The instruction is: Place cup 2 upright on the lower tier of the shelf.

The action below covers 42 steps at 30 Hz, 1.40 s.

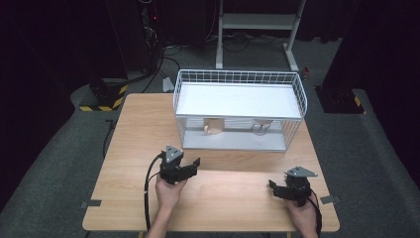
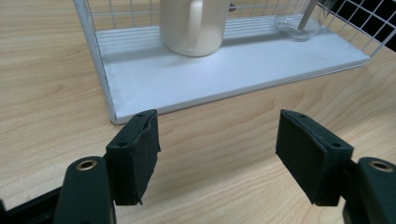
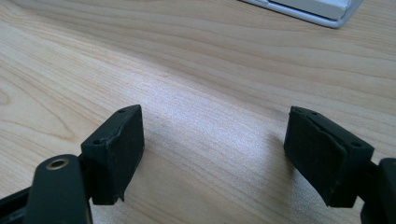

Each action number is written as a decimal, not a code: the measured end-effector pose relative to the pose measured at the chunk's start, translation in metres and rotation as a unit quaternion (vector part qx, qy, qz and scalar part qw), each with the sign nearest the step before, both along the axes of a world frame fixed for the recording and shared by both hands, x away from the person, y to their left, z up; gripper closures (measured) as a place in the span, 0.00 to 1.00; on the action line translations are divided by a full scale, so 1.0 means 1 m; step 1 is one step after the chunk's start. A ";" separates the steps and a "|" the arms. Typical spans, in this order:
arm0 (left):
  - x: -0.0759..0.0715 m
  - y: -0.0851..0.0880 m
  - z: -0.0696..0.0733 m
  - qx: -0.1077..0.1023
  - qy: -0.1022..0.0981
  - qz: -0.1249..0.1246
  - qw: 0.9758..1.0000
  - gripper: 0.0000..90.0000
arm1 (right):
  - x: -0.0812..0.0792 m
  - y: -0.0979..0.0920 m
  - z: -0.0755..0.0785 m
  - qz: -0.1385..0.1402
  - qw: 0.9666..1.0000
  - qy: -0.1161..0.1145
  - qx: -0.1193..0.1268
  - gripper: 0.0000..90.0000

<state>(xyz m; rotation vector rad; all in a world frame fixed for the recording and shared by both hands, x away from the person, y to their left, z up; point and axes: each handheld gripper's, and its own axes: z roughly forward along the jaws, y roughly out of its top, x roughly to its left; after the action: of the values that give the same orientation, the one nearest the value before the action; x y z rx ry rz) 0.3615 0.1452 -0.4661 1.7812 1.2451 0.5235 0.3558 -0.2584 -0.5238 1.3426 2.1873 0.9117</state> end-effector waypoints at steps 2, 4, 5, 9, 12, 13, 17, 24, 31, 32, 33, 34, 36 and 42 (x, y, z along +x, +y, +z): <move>-0.003 0.001 -0.001 0.002 -0.001 -0.001 1.000 0.34 | 0.000 0.000 0.000 0.000 1.000 0.000 0.000 0.23; -0.006 0.002 -0.002 -0.001 -0.002 0.003 1.000 0.34 | 0.000 0.000 0.000 -0.001 1.000 0.000 0.001 0.23; -0.006 0.002 -0.002 -0.001 -0.002 0.003 1.000 0.34 | 0.000 0.000 0.000 -0.001 1.000 0.000 0.001 0.23; -0.010 0.004 -0.004 -0.001 0.000 0.003 1.000 0.34 | 0.000 0.000 0.000 -0.001 1.000 0.000 0.001 0.23; -0.012 0.006 -0.006 -0.002 0.003 0.004 1.000 0.34 | 0.000 0.000 0.000 -0.001 1.000 0.000 0.001 0.23; -0.013 0.007 -0.007 -0.002 0.003 0.005 1.000 0.34 | 0.000 0.000 0.000 -0.001 1.000 0.000 0.001 0.23; -0.016 0.010 -0.010 -0.003 0.005 0.008 1.000 0.34 | 0.000 0.000 0.000 -0.001 1.000 0.000 0.001 0.23; -0.022 0.010 -0.016 0.004 0.009 0.006 1.000 0.34 | 0.000 0.000 0.000 -0.001 1.000 0.000 0.001 0.23; -0.026 0.011 -0.023 0.005 0.017 0.010 1.000 0.34 | 0.000 0.000 0.000 -0.001 1.000 0.000 0.001 0.23; -0.027 0.011 -0.024 0.011 0.017 0.011 1.000 0.34 | 0.000 0.000 0.000 -0.001 1.000 0.000 0.001 0.23; -0.027 0.011 -0.026 0.017 0.017 0.012 1.000 0.34 | 0.000 0.000 0.000 0.000 1.000 0.000 0.001 0.23; -0.028 0.010 -0.028 0.017 0.020 0.013 1.000 0.34 | 0.000 0.000 0.000 0.000 1.000 0.000 0.001 0.23; -0.029 0.010 -0.030 0.022 0.023 0.014 0.999 0.34 | 0.000 0.000 0.000 0.000 1.000 0.000 0.001 0.23; -0.030 0.012 -0.037 0.027 0.030 0.017 0.999 0.34 | 0.000 0.000 0.000 0.000 1.000 0.000 0.001 0.23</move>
<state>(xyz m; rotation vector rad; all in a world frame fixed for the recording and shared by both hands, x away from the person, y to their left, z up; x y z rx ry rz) 0.3316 0.1569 -0.5034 1.8347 1.3159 0.5313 0.3558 -0.2583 -0.5238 1.3442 2.1862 0.9129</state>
